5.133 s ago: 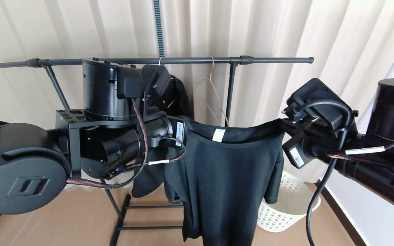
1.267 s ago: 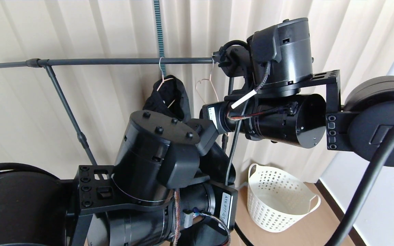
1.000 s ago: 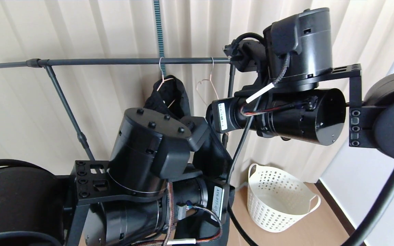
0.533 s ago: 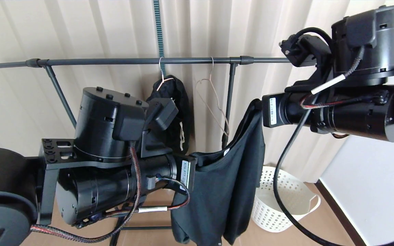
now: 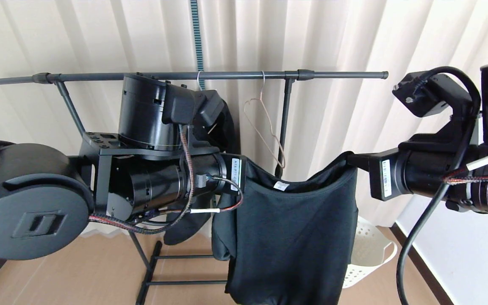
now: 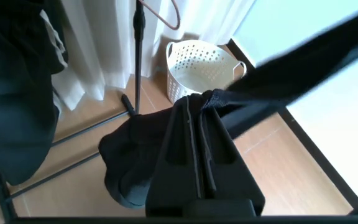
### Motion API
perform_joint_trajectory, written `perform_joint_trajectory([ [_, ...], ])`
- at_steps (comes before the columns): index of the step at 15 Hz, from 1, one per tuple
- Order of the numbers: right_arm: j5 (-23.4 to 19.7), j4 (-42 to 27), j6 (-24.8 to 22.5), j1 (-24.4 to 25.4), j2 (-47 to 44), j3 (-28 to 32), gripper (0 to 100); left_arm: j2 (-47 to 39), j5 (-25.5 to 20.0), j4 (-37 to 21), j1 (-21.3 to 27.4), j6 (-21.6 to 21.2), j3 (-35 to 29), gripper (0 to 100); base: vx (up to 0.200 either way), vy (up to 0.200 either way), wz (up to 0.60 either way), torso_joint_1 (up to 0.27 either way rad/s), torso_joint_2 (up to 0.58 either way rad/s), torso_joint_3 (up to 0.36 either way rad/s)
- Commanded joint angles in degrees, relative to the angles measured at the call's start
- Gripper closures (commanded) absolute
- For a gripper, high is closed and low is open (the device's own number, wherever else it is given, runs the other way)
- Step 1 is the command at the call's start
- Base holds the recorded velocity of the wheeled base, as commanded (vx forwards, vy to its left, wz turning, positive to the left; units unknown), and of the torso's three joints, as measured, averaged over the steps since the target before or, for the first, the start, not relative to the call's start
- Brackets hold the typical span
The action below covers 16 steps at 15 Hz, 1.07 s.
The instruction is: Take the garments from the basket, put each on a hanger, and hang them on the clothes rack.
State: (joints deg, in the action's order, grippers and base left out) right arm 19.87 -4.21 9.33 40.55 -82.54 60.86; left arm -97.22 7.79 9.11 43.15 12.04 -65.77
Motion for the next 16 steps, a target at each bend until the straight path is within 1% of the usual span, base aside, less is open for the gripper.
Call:
perform_joint_trajectory([
  [1, -0.71, 0.69, 0.43, 0.15, 1.16, -3.81, 100, -1.04, -0.06, 0.03, 0.18, 0.00, -0.50, 100, 0.000, 0.000, 0.00, 0.000, 0.00, 0.000],
  [3, -2.64, 1.92, 1.40, 0.06, 1.33, -6.54, 100, -1.04, 0.03, -0.05, 0.18, -0.62, -1.20, 100, 0.000, 0.000, 0.00, 0.000, 0.00, 0.000],
  [4, -4.23, 3.15, 1.40, 0.06, 1.16, -7.33, 100, -1.22, -0.06, -0.23, 0.18, -1.50, -2.87, 100, 0.000, 0.000, 0.00, 0.000, 0.00, 0.000],
  [5, -4.67, 3.85, 1.40, -0.03, 0.80, -7.33, 100, -1.74, -0.06, -0.32, 0.18, -1.50, -4.02, 100, 0.000, 0.000, 0.00, 0.000, 0.00, 0.000],
  [7, -5.02, 5.79, 1.22, -0.82, 0.54, -7.15, 100, -2.45, 0.03, -0.32, 0.61, -1.50, -4.90, 100, 0.000, 0.000, 0.00, 0.000, 0.00, 0.000],
  [13, -5.11, 6.32, 1.40, -3.37, 0.89, -6.98, 100, -2.45, 0.03, -0.67, 1.23, -1.85, -4.72, 100, 0.000, 0.000, 0.00, 0.000, 0.00, 0.000],
  [16, -4.84, 8.60, 1.31, -4.60, 0.98, -7.24, 100, -2.54, 0.03, -0.84, 1.41, -2.02, -4.63, 100, 0.000, 0.000, 0.00, 0.000, 0.00, 0.000],
])
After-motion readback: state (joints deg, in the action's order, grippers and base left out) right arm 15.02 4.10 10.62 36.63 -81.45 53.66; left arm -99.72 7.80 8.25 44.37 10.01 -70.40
